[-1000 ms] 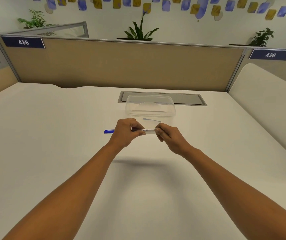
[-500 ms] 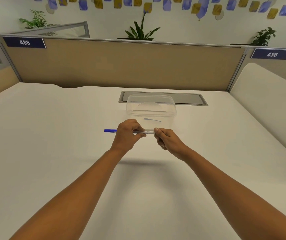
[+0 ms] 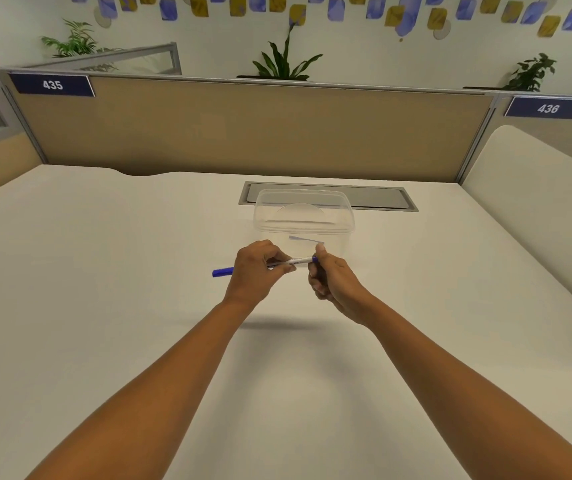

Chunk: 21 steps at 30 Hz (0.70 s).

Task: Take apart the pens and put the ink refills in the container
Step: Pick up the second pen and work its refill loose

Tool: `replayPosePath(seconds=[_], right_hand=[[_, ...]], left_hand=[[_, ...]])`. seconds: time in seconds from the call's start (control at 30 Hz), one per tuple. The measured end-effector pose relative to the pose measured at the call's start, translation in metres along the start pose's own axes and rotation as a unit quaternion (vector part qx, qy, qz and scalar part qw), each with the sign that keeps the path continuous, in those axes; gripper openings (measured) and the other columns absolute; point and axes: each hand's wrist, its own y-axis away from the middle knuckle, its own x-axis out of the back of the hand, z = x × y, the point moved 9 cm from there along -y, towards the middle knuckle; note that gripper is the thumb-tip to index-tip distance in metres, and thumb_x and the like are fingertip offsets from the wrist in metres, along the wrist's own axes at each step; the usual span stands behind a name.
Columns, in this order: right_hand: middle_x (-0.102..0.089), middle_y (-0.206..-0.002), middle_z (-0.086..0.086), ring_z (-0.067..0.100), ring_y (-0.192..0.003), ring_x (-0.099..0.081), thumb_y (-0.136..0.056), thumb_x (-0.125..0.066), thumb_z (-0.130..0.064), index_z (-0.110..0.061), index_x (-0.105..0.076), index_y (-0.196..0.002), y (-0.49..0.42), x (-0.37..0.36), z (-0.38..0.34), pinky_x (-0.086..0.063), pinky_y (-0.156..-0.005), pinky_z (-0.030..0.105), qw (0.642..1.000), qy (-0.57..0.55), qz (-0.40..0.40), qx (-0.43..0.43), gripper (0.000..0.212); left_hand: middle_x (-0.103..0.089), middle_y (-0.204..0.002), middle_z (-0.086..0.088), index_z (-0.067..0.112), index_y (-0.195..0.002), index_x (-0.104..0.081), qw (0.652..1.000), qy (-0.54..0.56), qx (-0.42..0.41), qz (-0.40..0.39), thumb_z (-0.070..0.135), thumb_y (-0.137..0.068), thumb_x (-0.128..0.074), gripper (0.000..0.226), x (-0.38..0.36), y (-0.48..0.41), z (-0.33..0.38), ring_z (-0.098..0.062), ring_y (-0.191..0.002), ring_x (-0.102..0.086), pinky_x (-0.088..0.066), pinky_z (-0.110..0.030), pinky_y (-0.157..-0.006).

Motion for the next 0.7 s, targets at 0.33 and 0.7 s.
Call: replayPosePath(seconds=[0.33, 0.7], right_hand=[[-0.063, -0.087, -0.005, 0.012, -0.076, -0.047, -0.097, -0.021, -0.044, -0.023, -0.065, -0.085, 0.001, 0.006, -0.005, -0.037, -0.071, 0.028, 0.989, -0.115, 0.091, 0.025, 0.050], [-0.064, -0.088, -0.003, 0.012, -0.089, -0.059, -0.097, -0.034, -0.035, -0.020, -0.060, -0.083, -0.003, 0.002, -0.015, -0.045, -0.081, 0.030, 0.975, -0.195, 0.080, 0.066, 0.034]], left_hand=[[-0.066, -0.072, -0.009, 0.002, -0.084, -0.070, 0.989, 0.101, 0.103, 0.021, 0.016, -0.078, -0.067, 0.016, -0.005, 0.005, -0.002, -0.013, -0.063, -0.054, -0.040, -0.003, -0.056], [-0.062, -0.062, 0.000, 0.011, -0.081, -0.069, 0.966, 0.171, 0.186, -0.050, 0.027, -0.083, -0.061, 0.018, -0.027, 0.011, -0.010, -0.003, -0.051, -0.056, -0.043, -0.007, -0.050]])
